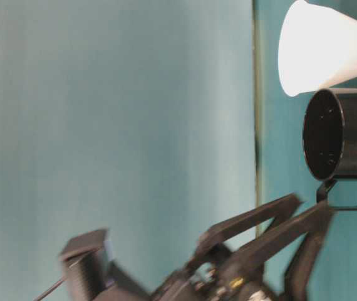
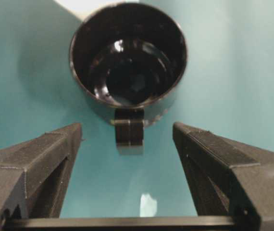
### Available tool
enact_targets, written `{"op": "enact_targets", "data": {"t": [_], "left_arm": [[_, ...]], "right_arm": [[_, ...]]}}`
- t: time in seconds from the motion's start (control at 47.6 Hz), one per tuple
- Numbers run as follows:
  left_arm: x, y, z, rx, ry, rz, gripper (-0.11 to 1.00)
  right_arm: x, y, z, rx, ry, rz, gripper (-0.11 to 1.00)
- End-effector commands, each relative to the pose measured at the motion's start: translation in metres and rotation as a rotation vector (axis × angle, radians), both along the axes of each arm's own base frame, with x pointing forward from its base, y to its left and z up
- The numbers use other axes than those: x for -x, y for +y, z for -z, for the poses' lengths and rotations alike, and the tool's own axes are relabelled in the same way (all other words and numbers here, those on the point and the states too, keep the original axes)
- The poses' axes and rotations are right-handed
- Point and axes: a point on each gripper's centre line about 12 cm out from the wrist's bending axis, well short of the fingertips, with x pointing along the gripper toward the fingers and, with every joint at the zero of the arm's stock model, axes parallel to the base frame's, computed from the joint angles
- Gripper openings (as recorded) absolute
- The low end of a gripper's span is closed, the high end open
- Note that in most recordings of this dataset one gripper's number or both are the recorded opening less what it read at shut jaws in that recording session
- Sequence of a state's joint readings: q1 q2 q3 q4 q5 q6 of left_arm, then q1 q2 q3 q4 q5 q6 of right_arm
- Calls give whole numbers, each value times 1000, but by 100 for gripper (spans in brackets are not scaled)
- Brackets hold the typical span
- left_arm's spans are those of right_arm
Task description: Put the paper cup into the moved cup holder.
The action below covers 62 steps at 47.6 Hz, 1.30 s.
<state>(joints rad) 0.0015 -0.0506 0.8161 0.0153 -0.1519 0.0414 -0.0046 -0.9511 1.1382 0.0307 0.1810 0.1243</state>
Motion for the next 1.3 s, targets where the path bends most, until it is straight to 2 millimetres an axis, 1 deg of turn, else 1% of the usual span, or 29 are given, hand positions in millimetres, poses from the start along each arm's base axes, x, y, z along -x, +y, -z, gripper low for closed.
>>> {"op": "enact_targets", "data": {"t": [0.0,0.084,0.252,0.442,0.484,0.652,0.841,0.946,1.03,1.135,1.177,1.283], "left_arm": [[4,-3,-19,-1,-41,9,84],[14,-3,-27,-1,-41,10,84],[34,-3,-36,-4,-22,10,84],[52,-3,-46,-4,-41,9,84],[55,-3,-47,-4,-46,9,84],[62,-3,-47,-2,-49,8,84],[64,-2,-46,-3,-45,7,83],[64,-3,-45,-3,-34,8,83],[65,-2,-44,-3,-25,7,83],[66,-2,-43,-3,-12,5,83],[66,-2,-43,-3,-9,5,83],[66,-2,-42,-3,-8,5,83]], "right_arm": [[-4,-1,-8,-17,-9,9,1],[-5,-1,-6,-20,8,10,1],[-7,-1,-4,-20,21,13,1],[-13,-7,9,-24,119,42,1],[-16,-9,10,-27,134,52,1],[-28,-17,12,-62,197,99,1],[-43,-21,16,-112,355,137,2],[-52,-23,16,-138,452,157,5],[-61,-23,15,-143,518,160,11],[-69,-25,14,-145,563,166,25],[-72,-26,15,-147,582,169,33],[-81,-29,16,-152,619,180,57]]}}
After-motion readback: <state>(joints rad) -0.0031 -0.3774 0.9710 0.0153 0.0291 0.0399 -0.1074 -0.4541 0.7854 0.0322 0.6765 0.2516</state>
